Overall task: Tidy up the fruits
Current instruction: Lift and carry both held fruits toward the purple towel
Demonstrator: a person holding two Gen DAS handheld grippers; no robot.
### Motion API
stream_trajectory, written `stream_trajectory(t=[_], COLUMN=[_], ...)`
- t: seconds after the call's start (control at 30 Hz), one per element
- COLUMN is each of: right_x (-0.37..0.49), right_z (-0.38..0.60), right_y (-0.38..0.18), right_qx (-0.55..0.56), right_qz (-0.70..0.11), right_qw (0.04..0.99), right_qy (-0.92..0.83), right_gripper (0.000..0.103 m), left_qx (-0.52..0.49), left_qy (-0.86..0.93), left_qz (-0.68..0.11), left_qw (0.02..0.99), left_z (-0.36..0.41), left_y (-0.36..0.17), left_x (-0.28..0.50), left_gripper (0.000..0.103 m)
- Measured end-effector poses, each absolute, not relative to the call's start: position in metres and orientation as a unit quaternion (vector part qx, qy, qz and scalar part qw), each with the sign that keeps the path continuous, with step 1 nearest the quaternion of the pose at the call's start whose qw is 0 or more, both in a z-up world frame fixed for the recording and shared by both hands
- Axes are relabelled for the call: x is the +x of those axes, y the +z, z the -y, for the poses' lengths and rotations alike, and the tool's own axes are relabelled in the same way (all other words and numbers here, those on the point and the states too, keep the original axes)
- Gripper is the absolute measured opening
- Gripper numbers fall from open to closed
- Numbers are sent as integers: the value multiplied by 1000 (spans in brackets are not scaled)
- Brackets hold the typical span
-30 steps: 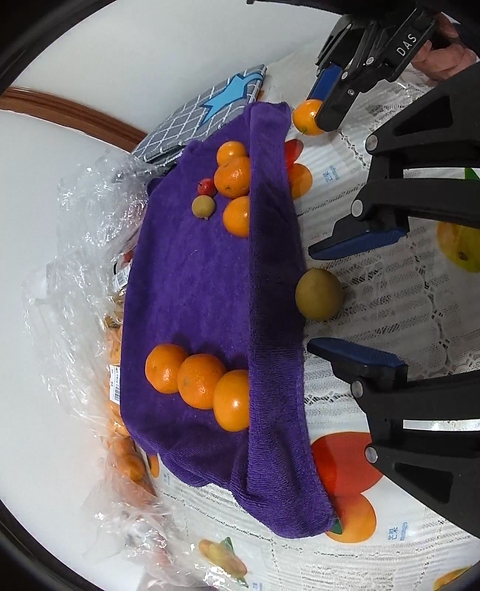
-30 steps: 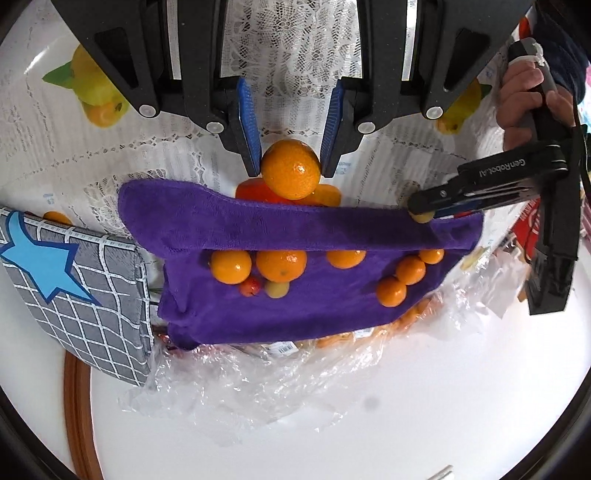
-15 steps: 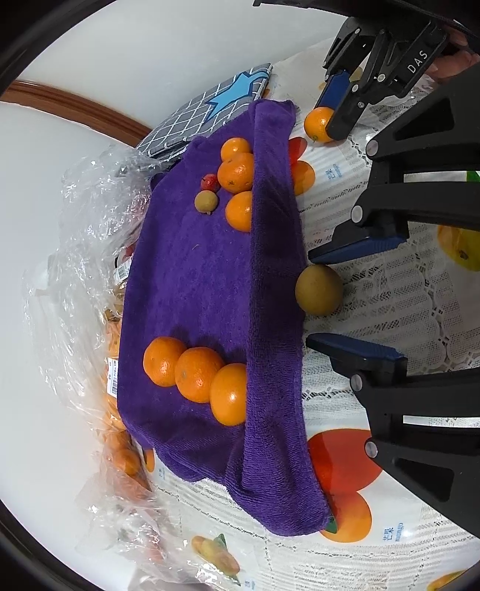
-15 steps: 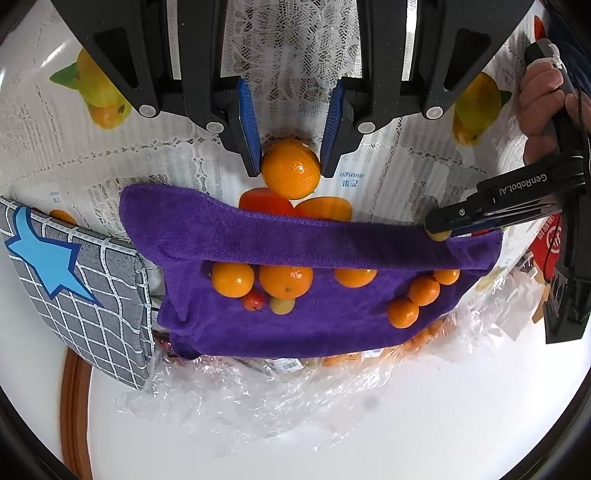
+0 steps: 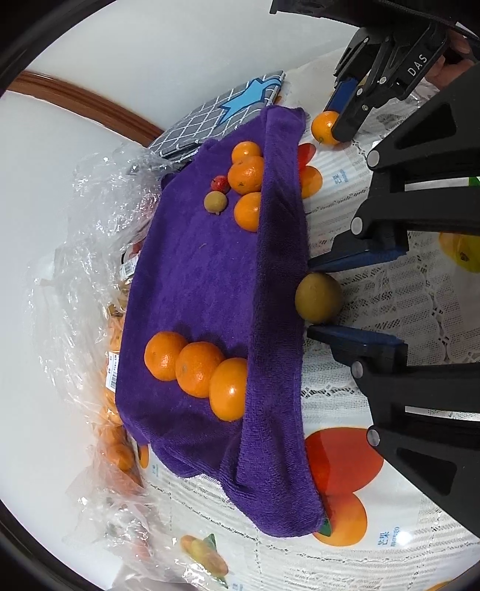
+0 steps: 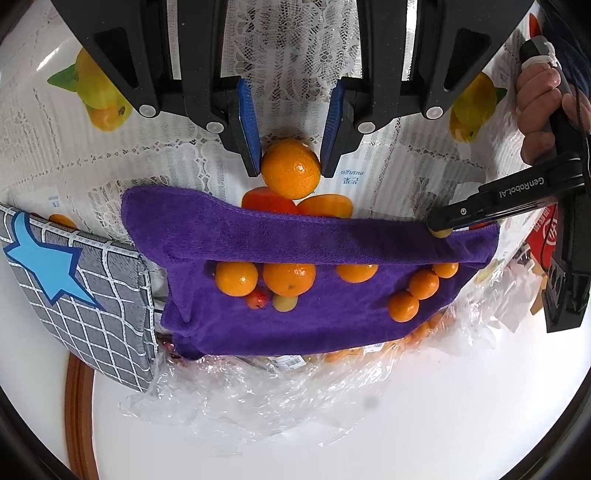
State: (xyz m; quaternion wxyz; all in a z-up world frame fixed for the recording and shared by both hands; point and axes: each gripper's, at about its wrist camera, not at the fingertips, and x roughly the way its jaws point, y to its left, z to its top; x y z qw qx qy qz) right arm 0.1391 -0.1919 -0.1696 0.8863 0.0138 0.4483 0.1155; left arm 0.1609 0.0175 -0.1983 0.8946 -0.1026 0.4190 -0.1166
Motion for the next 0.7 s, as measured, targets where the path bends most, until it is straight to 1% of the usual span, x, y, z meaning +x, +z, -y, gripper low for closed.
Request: stream_trajectory(t=[0.47, 0.7], right_x=[136, 135], right_z=[196, 202], right_y=[-167, -164], right_qx=[34, 49], right_qz=[-437, -429], right_qw=[891, 894], right_qy=[119, 118], right_gripper=[33, 33], left_qx=[-80, -103], left_qy=[-166, -154], left_qz=[-367, -359], left_qw=[912, 915], left_z=[-5, -18], left_y=[-179, -174], left_x=[140, 143], left_gripper=[28, 28])
